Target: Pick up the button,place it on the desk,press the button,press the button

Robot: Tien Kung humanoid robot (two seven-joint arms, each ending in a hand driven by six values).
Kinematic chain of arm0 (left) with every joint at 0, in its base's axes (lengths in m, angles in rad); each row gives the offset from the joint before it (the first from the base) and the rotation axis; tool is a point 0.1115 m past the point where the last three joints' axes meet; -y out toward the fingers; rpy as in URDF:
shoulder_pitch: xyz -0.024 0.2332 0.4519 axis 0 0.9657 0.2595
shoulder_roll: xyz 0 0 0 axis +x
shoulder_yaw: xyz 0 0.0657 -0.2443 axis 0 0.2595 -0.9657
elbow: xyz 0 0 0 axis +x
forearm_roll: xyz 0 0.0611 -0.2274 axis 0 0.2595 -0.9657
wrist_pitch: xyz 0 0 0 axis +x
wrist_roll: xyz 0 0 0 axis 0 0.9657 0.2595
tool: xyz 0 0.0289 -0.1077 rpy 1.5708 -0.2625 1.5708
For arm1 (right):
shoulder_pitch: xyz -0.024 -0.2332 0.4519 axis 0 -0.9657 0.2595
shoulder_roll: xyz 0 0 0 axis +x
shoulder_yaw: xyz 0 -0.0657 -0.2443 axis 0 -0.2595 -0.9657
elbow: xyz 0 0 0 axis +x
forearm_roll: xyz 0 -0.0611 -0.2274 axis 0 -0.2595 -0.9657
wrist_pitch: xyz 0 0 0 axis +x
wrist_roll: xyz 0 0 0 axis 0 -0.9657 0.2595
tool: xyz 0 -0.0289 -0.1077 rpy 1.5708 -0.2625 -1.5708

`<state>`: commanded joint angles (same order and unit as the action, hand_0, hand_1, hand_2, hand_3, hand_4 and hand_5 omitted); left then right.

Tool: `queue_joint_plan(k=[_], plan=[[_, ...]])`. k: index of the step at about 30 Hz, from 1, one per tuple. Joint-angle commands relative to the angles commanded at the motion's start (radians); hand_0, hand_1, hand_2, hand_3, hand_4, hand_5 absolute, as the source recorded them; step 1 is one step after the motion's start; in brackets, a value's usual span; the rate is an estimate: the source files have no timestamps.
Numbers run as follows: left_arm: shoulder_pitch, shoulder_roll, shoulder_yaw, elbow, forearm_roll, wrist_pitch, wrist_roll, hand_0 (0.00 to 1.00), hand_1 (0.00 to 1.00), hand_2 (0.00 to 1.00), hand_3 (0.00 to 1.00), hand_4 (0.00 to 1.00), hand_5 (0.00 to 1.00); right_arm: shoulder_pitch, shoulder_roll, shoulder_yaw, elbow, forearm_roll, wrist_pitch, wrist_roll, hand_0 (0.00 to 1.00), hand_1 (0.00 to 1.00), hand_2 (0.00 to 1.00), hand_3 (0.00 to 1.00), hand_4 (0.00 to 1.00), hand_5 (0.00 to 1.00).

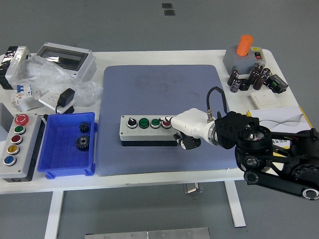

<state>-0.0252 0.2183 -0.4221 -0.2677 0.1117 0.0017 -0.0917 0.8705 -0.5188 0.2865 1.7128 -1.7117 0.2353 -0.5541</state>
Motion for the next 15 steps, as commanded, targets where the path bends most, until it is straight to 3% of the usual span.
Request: queue_joint_plan(k=[15], plan=[[0.001, 0.000, 0.003, 0.000, -0.002, -0.002, -0.002, 0.643, 0.634, 0.585, 0.563, 0.439, 0.002, -0.014, -0.015, -0.004, -0.026, 0.008, 0.017, 0.003, 0.483, 0.485, 0.271, 0.998, 0.229, 0.016]])
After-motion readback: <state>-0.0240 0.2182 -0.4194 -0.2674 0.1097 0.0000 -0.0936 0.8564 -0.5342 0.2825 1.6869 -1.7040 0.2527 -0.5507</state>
